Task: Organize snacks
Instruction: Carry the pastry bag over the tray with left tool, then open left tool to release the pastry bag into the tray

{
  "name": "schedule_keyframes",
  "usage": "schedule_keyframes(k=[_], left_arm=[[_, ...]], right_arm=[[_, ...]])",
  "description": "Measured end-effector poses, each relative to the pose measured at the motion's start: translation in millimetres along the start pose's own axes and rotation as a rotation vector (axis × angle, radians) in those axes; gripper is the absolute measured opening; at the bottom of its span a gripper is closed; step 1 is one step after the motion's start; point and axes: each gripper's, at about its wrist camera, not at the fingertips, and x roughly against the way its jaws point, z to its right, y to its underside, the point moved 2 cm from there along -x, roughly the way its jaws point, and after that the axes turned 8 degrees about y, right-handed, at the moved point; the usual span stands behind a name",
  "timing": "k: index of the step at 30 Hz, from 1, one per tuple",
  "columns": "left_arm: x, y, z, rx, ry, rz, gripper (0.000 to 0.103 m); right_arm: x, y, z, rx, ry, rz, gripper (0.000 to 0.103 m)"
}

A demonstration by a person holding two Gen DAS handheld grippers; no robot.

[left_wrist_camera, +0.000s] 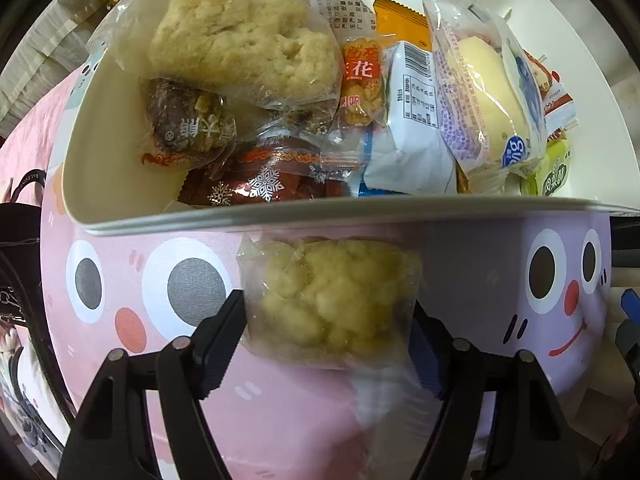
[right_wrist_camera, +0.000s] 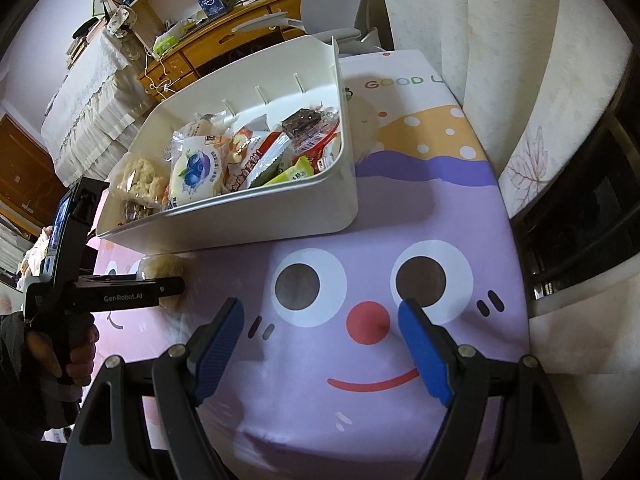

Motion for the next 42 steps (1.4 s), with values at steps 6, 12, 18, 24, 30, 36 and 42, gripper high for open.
schedule_keyframes(k=[6,12,18,24,30,36,42], left_arm=[[8.1,2.3,3.6,-0.027,0.005,0.000,0.059],[18.6,-4.1,0.2,-0.033,-0.004,-0.013,0.055],[38.4,-3.0,-0.7,-0.031,-0.008,-0.024,0.055],[73.6,-2.2,-1.9,-0.029,-0.011,-0.019,0.054],[118.8,-12.2,6.1,-0.054,-0.006,0.007,0.054],[160.9,-21.5,19.7,-0.105,-0.008,0.077,0.054],[183.5,-48.7,34.2,-0.162,-0.001,0.166,0.055]], right_arm=[[-0.1,-2.3,-4.1,-0.004,-0.016,-0.004,0.080],[-0.7,-8.0,-13.4,0.021,-0.033,0.003,0.080],[-2.9,-11.9,-23.1,0.043,-0.054,0.003,0.080],[-8.3,-13.4,-34.3,0.064,-0.077,-0.013,0.080],[-12.6,-13.3,-41.7,0.078,-0.104,-0.021,0.080],[-14.8,-16.1,-41.8,0.055,-0.118,-0.017,0.080],[-13.7,-14.9,-36.8,0.030,-0.125,-0.010,0.080]])
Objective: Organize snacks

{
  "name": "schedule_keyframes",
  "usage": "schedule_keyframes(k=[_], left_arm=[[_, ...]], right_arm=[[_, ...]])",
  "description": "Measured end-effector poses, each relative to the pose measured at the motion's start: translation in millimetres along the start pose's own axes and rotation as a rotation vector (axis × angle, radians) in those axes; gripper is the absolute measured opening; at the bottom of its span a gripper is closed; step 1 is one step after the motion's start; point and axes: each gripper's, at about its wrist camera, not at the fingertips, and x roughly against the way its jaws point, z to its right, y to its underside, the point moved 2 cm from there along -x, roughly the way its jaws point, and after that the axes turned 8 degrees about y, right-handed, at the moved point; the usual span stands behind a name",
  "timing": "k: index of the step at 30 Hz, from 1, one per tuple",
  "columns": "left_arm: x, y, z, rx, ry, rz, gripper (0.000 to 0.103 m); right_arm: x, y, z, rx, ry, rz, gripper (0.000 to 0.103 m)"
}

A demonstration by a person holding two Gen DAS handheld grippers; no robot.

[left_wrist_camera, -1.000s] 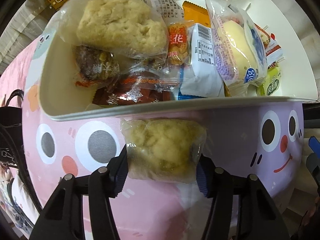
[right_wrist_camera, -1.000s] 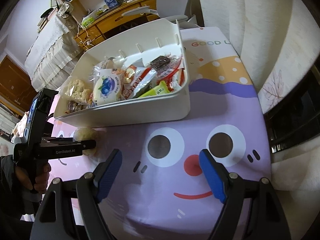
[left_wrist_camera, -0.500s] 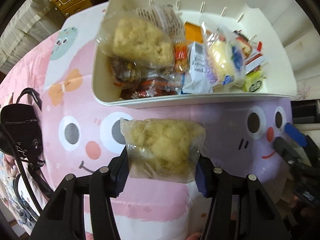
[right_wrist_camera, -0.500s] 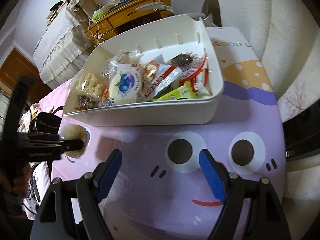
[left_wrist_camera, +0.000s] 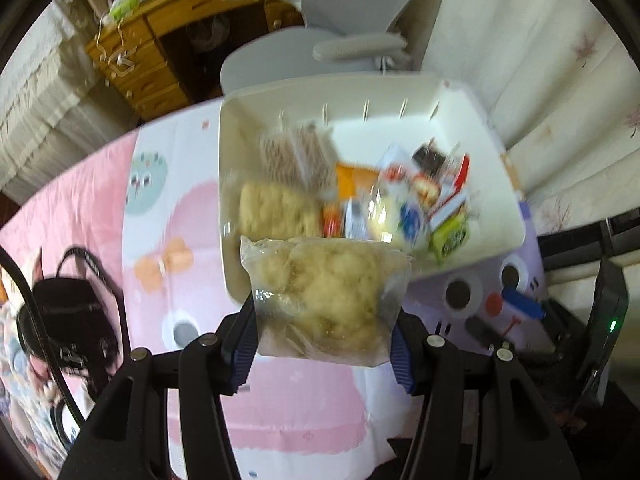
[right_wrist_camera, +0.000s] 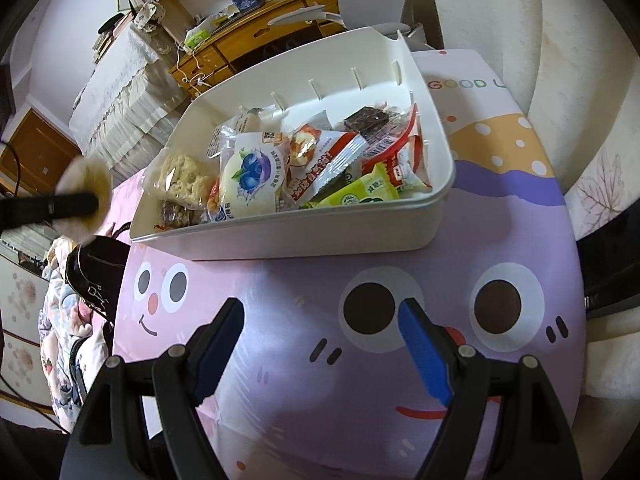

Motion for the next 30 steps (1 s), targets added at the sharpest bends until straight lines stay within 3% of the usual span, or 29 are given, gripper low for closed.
schedule_keyframes(k=[10,16,23,30], left_arm=[[-15.4,-31.3,6.8,-0.020,0.042,0.083,0.056],[-9.5,-26.9,3.3,0.003,0.104,0.133,0.076],[18.6,7.7,-8.0,-0.005,0.133,0.170,0.080],[48.1,82.6,-37.3,0.017,0.158,0.169,0.085]], right_arm=[[20.5,7.5,8.9,-0.002,0.060,0.046,0.080],[34.1,13.7,9.0,-0.024,0.104,0.066,0.080],[61.9,22.5,-17.4,-0.005,0.135,0.140,0.081],[97.1,59.8,-55.4,-0.089,0.195,0.167,0.095]])
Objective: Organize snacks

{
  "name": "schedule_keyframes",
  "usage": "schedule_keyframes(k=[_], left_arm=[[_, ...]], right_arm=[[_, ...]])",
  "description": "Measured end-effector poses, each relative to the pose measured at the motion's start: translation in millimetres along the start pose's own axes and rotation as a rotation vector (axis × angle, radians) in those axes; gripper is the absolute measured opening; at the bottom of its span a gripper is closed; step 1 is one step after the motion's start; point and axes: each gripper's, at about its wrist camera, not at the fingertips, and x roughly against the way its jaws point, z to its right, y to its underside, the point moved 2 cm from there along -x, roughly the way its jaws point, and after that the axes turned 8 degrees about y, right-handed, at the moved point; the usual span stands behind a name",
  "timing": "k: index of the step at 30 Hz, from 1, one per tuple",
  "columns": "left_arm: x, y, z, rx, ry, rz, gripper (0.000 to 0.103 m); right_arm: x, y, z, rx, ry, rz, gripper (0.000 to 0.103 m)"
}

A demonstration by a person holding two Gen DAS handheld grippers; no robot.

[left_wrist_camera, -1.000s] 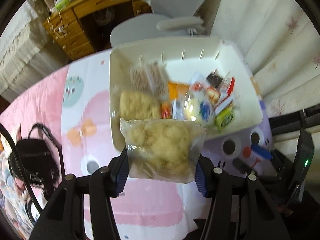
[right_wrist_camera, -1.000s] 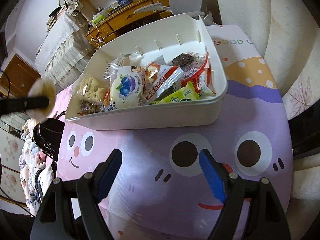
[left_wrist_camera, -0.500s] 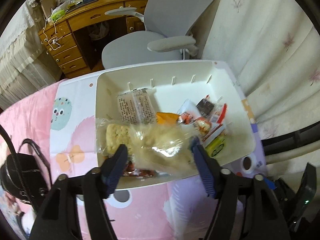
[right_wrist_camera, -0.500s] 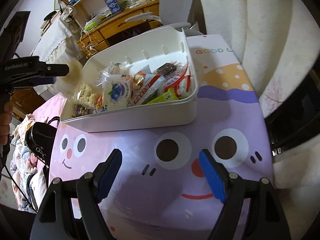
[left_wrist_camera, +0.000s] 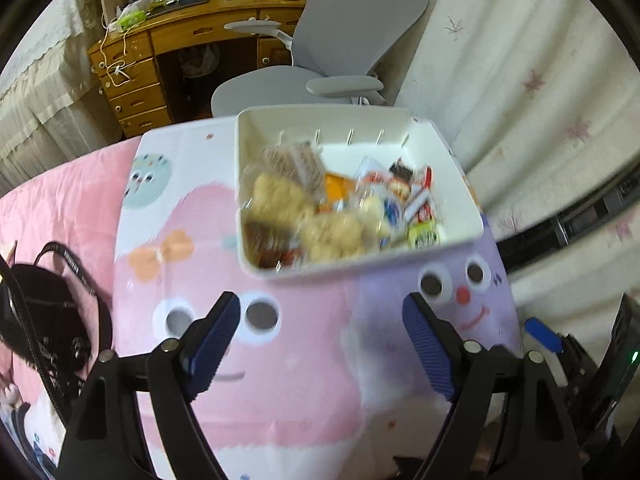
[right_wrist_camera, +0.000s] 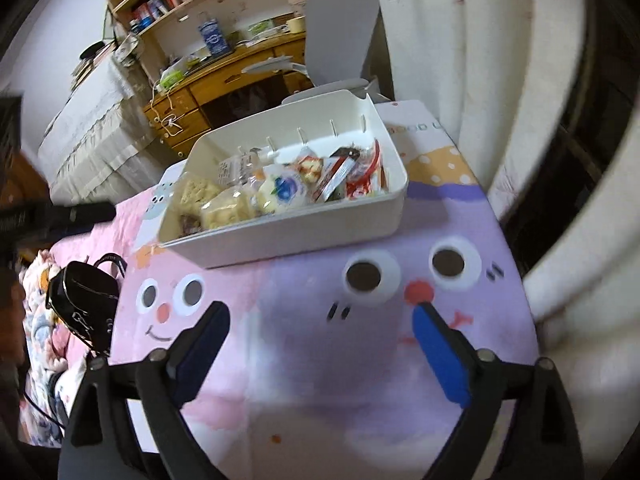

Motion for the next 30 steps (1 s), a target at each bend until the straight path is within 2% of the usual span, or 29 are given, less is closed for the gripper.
schedule_keyframes(k=[3,7,12,14,16,18,22,24,26,30], left_arm=[[18.1,29.7,-8.5,0.017,0.005,0.003,0.086],[43.5,67.4,-16.1,0.053,-0.028,-0.040,0.086],[82.0,93.8,-8.9,0.122,-0.009,0.011,0.087],[95.1,98.3,-0.1,0.121,-0.006,0.043,0.092],[107.3,99.8,10.3,0.117,-0.004,0.069,0.092],[119.4,99.7,23.7,0.106,-0.010,0.102,0.093],[137.6,99.3,48.0,0.090,-0.048,0.165,0.101],[143.6,100.1,59.7,0.077,-0.097,0.190,0.102],[146.7,102.6,68.5,0.078,-0.135,0.202,0.102],[147.9,106.7,86.1,0.059,-0.171,0.205,0.102]], right_arm=[[16.7,16.9,-14.4,0.017,-0.005,-0.016,0.098],[42.7,31.7,-30.2,0.045,-0.015,-0.036,0.098],[74.8,33.1,-46.3,0.090,-0.045,-0.070,0.099],[85.9,29.4,-50.3,0.125,-0.023,-0.107,0.099],[97.4,27.2,-52.4,0.159,-0.025,-0.123,0.099],[111.3,24.1,-50.8,0.174,-0.056,-0.138,0.099],[141.7,20.8,-43.8,0.196,-0.094,-0.136,0.099],[154.1,22.0,-40.5,0.193,-0.093,-0.124,0.099],[166.6,25.5,-37.4,0.193,-0.076,-0.098,0.099],[181.1,32.0,-31.0,0.199,0.016,-0.030,0.099]])
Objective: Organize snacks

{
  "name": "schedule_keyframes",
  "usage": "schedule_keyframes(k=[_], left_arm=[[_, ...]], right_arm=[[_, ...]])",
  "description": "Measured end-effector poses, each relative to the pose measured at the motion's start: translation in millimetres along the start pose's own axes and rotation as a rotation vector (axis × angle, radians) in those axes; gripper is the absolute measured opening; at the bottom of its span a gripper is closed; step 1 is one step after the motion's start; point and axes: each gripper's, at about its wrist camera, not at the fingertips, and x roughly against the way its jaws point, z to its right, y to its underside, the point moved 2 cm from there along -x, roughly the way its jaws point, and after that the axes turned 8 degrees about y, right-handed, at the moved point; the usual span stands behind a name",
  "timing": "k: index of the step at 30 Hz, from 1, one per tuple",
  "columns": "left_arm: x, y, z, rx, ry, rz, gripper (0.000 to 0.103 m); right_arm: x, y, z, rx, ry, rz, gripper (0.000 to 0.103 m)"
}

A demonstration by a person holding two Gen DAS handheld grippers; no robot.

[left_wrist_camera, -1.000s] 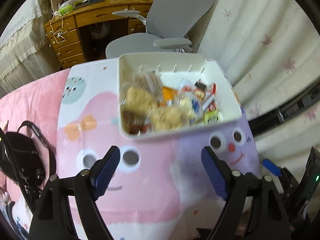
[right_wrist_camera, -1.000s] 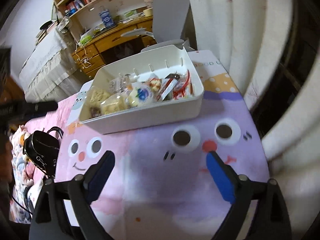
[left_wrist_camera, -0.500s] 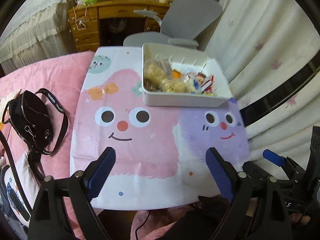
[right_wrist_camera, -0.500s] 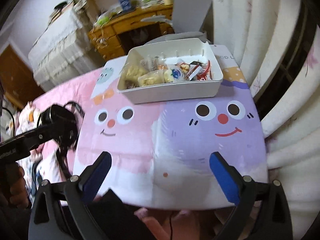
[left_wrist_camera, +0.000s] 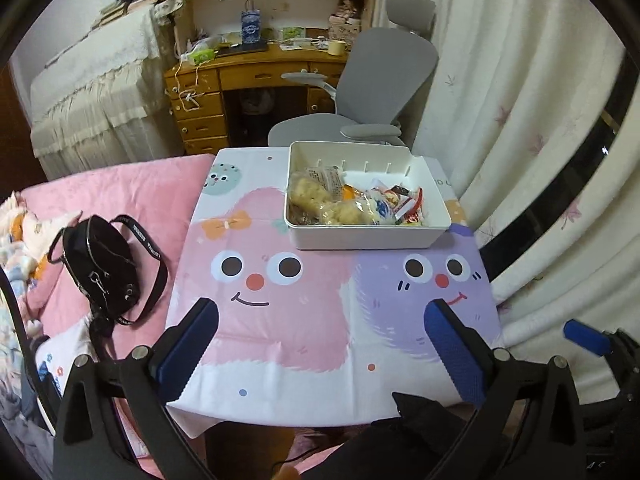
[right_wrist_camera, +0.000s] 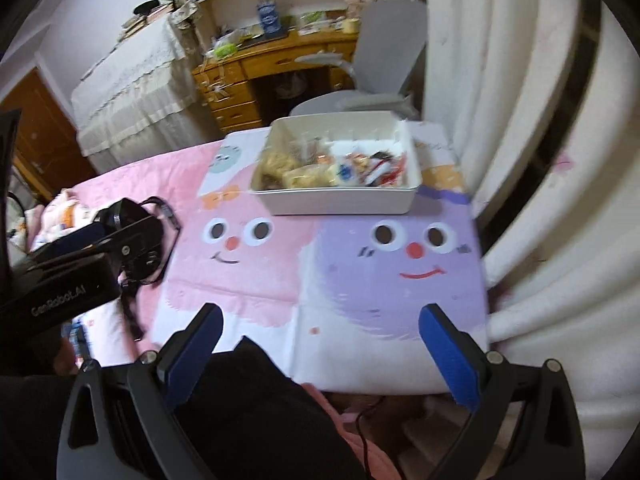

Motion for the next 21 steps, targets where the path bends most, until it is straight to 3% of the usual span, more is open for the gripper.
schedule_keyframes(k=[4,21], left_arm=[[2.5,8.8,18.6,-0.078,-0.029,0.020,0.102],[4.2,15.7,14.9,-0.026,-0.080,0.051,0.102]], right_arm=[[8.8,2.9,9.6,-0.039,0.045,0.067,0.103],[-0.3,10.5,3.1,-0.030,-0.018,0.056,0.103]])
